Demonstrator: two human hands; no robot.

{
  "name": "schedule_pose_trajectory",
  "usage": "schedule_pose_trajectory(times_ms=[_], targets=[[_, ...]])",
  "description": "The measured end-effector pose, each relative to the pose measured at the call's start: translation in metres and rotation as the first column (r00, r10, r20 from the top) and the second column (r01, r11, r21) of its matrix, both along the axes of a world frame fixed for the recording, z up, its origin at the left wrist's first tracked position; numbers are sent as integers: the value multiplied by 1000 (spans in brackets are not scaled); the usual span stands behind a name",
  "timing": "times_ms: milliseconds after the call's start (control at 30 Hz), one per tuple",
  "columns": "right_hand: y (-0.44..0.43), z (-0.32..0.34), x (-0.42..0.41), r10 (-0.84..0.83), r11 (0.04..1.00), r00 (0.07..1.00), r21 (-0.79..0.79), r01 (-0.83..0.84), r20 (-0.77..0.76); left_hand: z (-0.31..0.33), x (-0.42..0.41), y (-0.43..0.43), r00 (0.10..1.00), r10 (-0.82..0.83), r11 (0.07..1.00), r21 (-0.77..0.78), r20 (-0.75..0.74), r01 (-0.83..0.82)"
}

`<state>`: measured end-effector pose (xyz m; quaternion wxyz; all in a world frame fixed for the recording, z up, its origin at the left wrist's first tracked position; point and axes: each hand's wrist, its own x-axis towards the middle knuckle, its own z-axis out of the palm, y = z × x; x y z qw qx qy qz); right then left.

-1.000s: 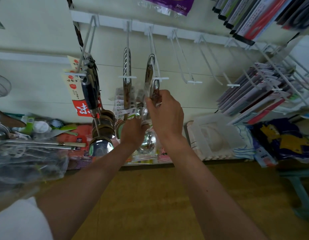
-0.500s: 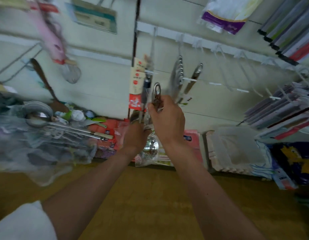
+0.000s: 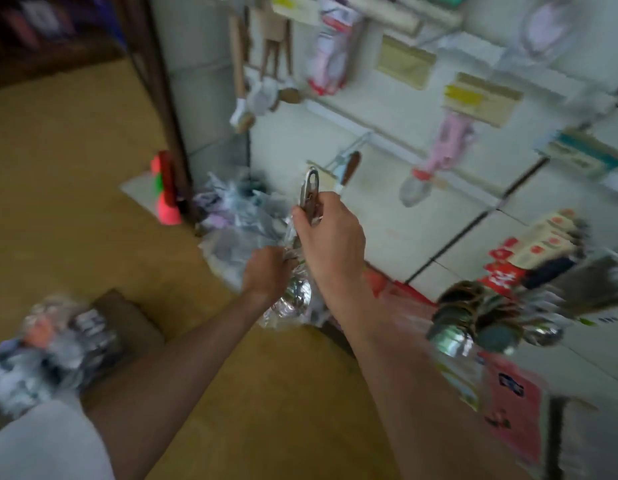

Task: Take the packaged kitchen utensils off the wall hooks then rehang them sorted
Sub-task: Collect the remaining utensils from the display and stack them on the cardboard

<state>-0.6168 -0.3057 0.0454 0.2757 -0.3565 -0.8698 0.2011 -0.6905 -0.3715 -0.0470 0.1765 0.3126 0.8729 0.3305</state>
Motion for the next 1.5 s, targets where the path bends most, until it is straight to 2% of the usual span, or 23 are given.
schedule_pose_trajectory(times_ms=[167,433,533,800,900,1100,1333,1500], targets=[[-95,3,-91,208,978,977,32,-206,-45,2,-82,-111,985,139,984,-102,-104,-149],[-241,-10,-197,482,876,874,62,-478,-69,-6,-161,-273,891,445,887,-93,-91,-453],[-289,-25,-230,550,835,833,53,-548,-61,-14,-179,-323,840,538,828,-140,-72,-543],[-402,-55,-303,649,761,760,16,-649,-36,-47,-235,-438,781,623,775,-109,-38,-623],[-440,-63,-326,675,738,738,8,-675,-16,-55,-252,-475,755,656,753,-92,27,-651],[-508,-98,-359,722,692,691,-34,-721,34,-88,-270,-543,708,704,706,-162,58,-689],[-553,-179,-393,768,640,626,-117,-759,137,-161,-289,-587,627,755,656,-263,193,-708],[-559,-263,-431,781,612,555,-173,-772,285,-241,-309,-591,520,758,644,-324,394,-693]])
